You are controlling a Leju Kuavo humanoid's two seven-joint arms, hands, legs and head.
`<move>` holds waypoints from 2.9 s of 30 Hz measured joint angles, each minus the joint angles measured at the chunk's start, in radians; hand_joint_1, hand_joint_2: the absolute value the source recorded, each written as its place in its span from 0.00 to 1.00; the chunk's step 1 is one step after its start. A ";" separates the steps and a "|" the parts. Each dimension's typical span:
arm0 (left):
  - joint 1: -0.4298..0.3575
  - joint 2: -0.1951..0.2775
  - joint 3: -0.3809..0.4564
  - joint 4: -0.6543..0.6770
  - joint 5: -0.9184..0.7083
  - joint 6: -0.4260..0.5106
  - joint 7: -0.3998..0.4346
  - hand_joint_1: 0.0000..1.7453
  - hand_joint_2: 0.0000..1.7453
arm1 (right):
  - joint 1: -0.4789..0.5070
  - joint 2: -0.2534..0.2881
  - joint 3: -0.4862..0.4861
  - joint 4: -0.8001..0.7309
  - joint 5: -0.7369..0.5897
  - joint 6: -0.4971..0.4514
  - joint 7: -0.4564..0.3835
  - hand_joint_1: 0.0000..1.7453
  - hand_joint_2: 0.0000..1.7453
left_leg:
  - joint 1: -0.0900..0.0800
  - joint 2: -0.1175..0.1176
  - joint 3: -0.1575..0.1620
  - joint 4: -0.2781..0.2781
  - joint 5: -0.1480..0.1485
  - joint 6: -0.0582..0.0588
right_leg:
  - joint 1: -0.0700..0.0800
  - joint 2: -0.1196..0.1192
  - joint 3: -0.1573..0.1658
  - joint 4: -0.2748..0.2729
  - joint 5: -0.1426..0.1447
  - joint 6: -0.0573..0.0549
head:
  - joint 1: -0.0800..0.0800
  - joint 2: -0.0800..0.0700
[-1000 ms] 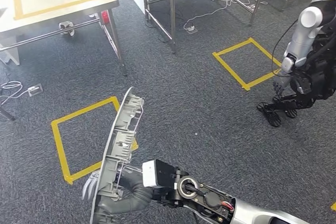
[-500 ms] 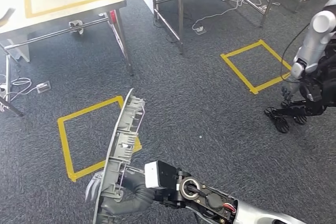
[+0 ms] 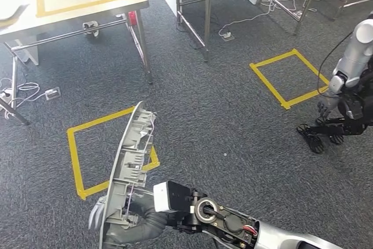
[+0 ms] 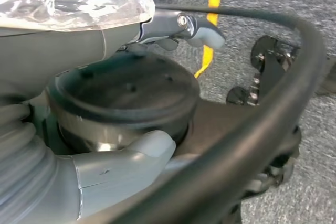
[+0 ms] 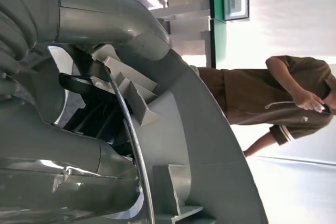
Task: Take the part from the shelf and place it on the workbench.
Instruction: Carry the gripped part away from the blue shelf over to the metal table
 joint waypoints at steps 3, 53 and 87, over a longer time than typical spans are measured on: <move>0.001 -0.002 0.000 0.000 0.000 -0.001 0.000 0.00 1.00 | 0.000 0.000 0.001 0.000 -0.002 0.002 0.004 1.00 1.00 | 0.006 -0.004 0.011 -0.012 0.002 0.016 | -0.003 0.009 -0.034 0.080 -0.052 0.013 | 0.007 0.000; -0.002 -0.002 0.002 0.000 0.012 0.003 -0.006 0.00 1.00 | -0.017 0.013 0.031 0.024 -0.022 0.044 0.007 1.00 1.00 | 0.012 -0.017 -0.135 0.298 -0.144 -0.035 | -0.016 0.023 -0.006 -0.007 0.017 -0.021 | 0.000 0.000; 0.006 -0.007 0.000 -0.002 -0.025 -0.033 -0.023 0.00 1.00 | 0.026 -0.002 -0.009 0.025 -0.005 0.016 -0.027 1.00 1.00 | 0.015 -0.015 0.014 0.014 -0.027 -0.014 | -0.017 0.028 0.001 -0.009 -0.001 0.016 | 0.016 0.000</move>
